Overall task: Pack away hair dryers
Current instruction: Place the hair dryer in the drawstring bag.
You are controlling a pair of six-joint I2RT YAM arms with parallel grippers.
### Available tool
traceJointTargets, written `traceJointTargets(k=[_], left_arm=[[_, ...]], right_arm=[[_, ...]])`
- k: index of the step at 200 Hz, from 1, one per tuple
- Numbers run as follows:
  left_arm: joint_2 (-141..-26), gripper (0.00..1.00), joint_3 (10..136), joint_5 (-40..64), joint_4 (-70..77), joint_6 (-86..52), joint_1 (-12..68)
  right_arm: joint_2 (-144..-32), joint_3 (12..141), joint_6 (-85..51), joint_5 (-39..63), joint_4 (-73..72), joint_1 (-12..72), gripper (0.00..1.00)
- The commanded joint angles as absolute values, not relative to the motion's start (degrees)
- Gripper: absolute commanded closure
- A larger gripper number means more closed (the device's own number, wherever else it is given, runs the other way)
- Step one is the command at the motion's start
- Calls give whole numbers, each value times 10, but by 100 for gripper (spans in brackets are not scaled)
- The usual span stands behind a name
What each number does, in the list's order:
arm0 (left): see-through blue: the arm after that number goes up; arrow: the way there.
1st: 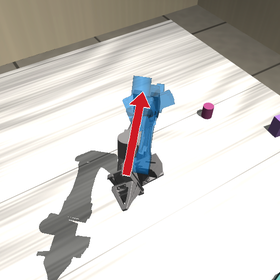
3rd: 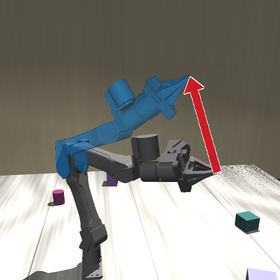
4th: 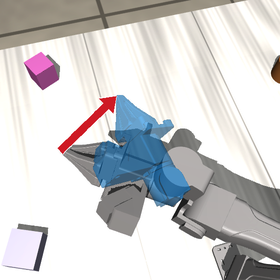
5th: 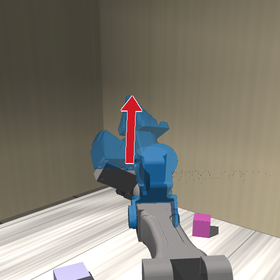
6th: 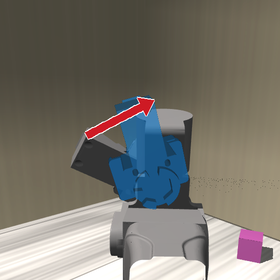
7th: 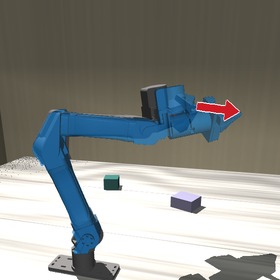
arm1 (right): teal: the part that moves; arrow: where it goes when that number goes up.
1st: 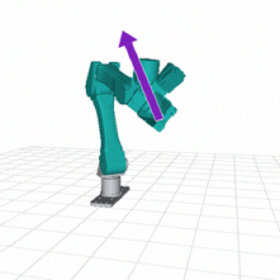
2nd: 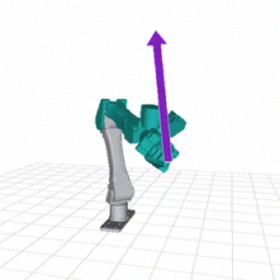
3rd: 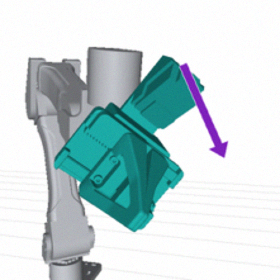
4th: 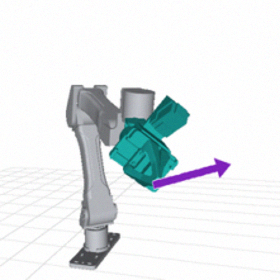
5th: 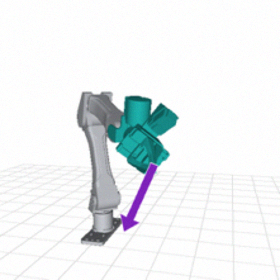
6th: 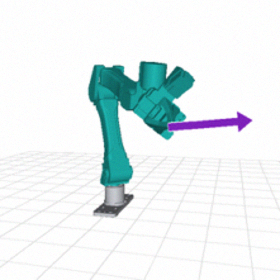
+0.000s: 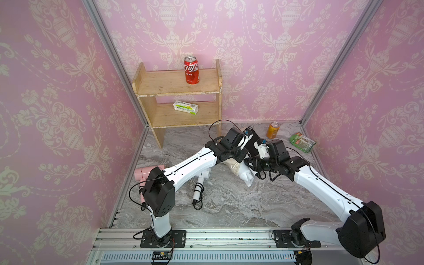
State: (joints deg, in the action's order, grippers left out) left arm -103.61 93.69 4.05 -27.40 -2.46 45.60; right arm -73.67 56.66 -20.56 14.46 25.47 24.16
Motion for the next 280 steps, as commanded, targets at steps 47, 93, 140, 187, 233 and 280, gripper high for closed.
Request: traceJointTargets(k=[47, 93, 140, 187, 233, 280], left_arm=[[-1020, 100, 960, 72, -299, -35, 460], [-998, 100, 921, 59, -294, -45, 461], [-986, 100, 893, 60, -291, -47, 461], [-987, 100, 868, 82, -265, -59, 462], [-985, 100, 860, 92, -256, -61, 465], [-986, 100, 856, 101, -247, -70, 475]], right_arm=[[-763, 574, -208, 180, 171, 228, 71], [-742, 577, -225, 201, 169, 194, 71], [-708, 573, -247, 203, 168, 157, 71], [-740, 582, -305, 188, 139, 152, 71], [-741, 574, -339, 167, 119, 149, 71], [-728, 546, -397, 128, 77, 148, 71]])
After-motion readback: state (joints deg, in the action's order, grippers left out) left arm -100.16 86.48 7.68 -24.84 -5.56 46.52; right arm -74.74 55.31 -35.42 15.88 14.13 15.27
